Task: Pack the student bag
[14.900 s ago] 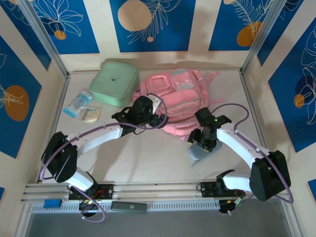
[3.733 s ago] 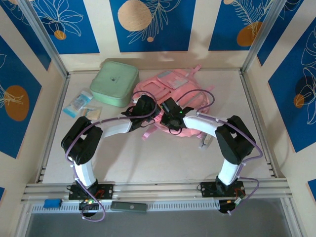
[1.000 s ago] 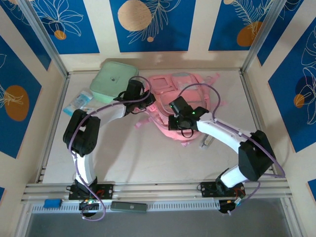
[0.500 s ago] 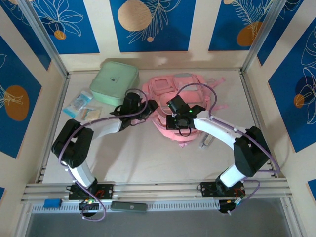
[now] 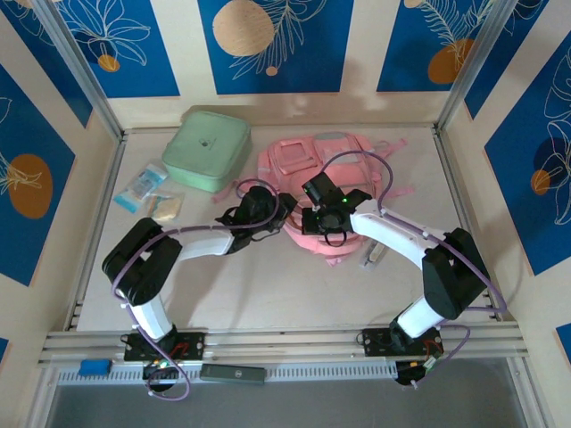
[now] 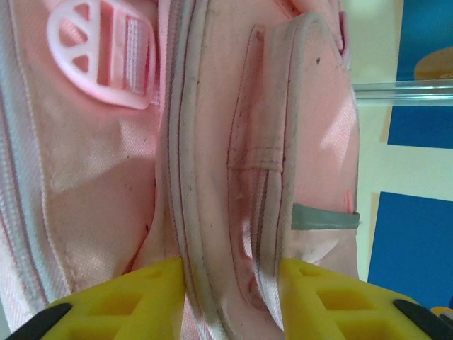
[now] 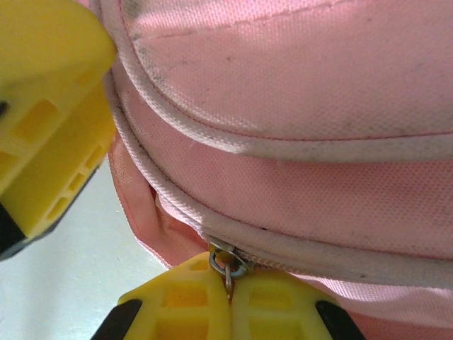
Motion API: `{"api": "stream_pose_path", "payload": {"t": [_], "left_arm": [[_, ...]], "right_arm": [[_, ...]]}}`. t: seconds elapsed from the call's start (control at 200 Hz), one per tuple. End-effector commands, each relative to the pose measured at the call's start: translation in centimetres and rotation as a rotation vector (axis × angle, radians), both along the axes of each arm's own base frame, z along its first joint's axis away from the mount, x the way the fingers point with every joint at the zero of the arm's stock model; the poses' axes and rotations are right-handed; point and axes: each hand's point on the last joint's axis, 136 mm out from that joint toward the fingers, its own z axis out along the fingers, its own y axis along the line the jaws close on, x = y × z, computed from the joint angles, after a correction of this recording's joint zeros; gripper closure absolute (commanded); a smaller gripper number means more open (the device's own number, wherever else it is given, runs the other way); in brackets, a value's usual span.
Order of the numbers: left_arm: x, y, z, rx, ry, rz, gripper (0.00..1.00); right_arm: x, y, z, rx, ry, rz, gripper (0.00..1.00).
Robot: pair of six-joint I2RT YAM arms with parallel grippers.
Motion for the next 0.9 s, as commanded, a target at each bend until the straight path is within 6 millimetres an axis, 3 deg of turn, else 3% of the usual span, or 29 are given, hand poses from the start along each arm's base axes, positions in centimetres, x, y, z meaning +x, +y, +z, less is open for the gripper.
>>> {"api": "stream_pose_path", "payload": {"t": [0.0,0.175,0.35,0.44,0.485,0.715,0.895], "left_arm": [[-0.9,-0.6,-0.9,-0.016,0.032,0.020,0.62],[-0.8,-1.9,-0.4,-0.008,0.026,0.007,0.64],[-0.4,-1.7,0.0,-0.002,-0.013,0.049,0.83],[0.2,-0.8,0.0,0.043,-0.027,0.052,1.00],[0.3,-0.3,0.0,0.065,-0.032,0.055,1.00],[0.6,2.9,-0.7,0.166,-0.029,0.043,1.00],[2.1,5.7,-0.7,0.229,-0.035,-0.025,1.00]], "right_arm": [[0.9,0.7,1.2,0.029,-0.049,-0.011,1.00],[1.1,0.9,1.4,0.031,-0.055,-0.011,1.00],[1.1,0.7,1.9,0.017,-0.065,-0.004,1.00],[0.8,0.2,2.0,-0.007,-0.067,0.002,1.00],[0.6,-0.1,2.0,-0.024,-0.067,0.007,1.00],[-0.3,-4.2,1.7,-0.089,-0.065,-0.037,1.00],[-0.1,-8.2,1.9,-0.110,-0.042,-0.099,1.00]]}}
